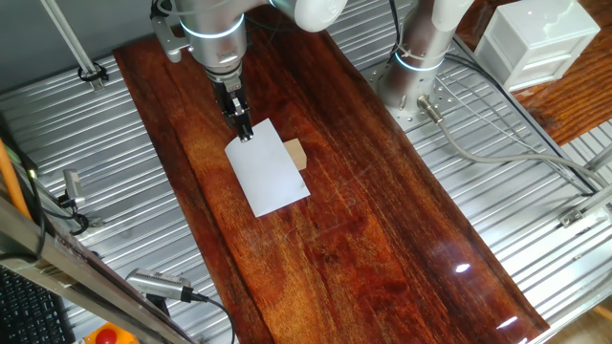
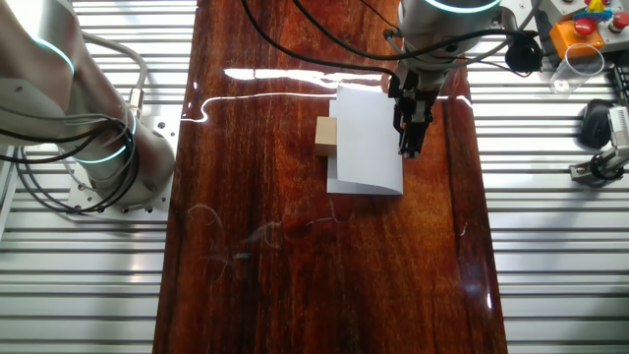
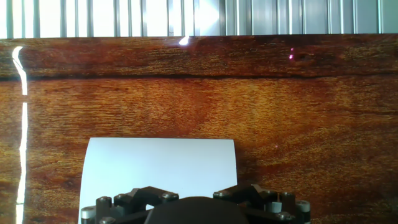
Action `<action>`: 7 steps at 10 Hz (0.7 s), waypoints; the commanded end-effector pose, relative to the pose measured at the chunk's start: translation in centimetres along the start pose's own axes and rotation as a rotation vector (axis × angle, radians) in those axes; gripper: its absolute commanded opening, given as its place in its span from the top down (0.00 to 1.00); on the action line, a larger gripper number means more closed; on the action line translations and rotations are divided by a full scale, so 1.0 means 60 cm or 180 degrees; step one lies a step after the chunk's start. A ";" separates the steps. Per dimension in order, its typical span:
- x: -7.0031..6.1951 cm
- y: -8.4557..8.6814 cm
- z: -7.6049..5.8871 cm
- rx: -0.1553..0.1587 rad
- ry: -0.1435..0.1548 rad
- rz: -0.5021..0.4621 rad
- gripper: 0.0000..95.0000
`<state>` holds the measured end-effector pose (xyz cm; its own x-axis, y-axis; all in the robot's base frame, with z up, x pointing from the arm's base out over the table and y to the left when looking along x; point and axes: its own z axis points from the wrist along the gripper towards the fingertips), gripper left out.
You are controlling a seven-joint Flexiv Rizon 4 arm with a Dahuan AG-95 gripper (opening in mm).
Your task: Unfold a piece of paper
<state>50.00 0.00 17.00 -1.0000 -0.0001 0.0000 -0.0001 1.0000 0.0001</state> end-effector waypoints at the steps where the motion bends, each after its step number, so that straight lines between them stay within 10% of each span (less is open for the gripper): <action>1: 0.000 0.000 0.000 -0.0107 -0.0033 -0.0047 1.00; 7: 0.000 0.000 -0.001 -0.0091 -0.0025 -0.0039 1.00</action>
<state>49.95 0.00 17.04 -0.9999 -0.0130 -0.0092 -0.0132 0.9995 0.0288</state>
